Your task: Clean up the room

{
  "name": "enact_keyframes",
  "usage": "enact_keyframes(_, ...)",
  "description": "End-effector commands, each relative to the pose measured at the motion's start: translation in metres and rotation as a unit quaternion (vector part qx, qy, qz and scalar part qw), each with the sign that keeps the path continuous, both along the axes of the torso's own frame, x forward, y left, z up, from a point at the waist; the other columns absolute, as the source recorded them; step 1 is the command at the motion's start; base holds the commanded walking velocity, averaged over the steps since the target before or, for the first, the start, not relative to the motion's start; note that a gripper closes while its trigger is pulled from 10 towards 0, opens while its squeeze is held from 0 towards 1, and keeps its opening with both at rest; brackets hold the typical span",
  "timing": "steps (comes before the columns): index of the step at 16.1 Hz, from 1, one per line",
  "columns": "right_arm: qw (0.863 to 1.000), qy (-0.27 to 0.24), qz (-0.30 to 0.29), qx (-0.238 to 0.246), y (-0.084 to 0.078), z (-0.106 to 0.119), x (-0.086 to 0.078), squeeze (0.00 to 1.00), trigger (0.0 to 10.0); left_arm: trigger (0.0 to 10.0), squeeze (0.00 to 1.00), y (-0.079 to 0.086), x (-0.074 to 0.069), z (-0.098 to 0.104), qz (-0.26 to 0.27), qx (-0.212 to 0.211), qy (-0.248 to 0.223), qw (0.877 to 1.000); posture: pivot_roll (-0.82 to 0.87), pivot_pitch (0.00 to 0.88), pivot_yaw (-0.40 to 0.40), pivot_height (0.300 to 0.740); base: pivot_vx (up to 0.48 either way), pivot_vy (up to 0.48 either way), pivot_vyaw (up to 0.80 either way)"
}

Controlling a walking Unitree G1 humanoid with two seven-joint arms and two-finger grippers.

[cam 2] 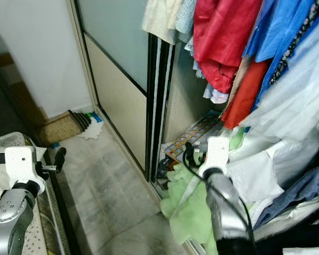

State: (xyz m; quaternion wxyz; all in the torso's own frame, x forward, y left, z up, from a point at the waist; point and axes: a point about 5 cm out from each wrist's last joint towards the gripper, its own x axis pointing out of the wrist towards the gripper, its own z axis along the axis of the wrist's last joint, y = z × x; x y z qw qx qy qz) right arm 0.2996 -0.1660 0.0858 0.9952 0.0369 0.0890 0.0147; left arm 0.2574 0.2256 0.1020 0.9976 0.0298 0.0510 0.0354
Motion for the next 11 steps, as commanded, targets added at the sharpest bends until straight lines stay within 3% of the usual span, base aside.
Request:
enact_keyframes(1,1.000,-0.025,0.003,-0.004,0.004,0.011,0.003,0.00,10.0,10.0,0.00,-0.003,0.002,-0.004,-0.010,-0.006,0.011,1.000,0.06,0.000,-0.007,0.740,0.000,0.000,0.00)
enact_keyframes(3,0.999,-0.039,-0.004,0.007,0.002,0.014,0.006,0.00,10.0,10.0,0.00,-0.013,0.005,-0.005,-0.029,0.009,0.012,0.999,0.06,0.000,0.001,0.740,0.000,0.000,0.00)
enact_keyframes(8,0.999,-0.042,-0.019,-0.013,0.003,0.010,0.007,0.00,10.0,10.0,0.00,-0.019,0.007,-0.011,-0.041,0.005,0.021,0.999,0.03,0.000,0.058,0.740,0.000,0.000,0.00)
enact_keyframes(11,0.999,-0.042,-0.018,-0.015,0.005,0.010,0.006,0.00,10.0,10.0,0.00,-0.020,0.013,-0.007,-0.048,0.005,0.014,0.999,0.02,0.000,0.054,0.740,0.000,0.000,0.00)
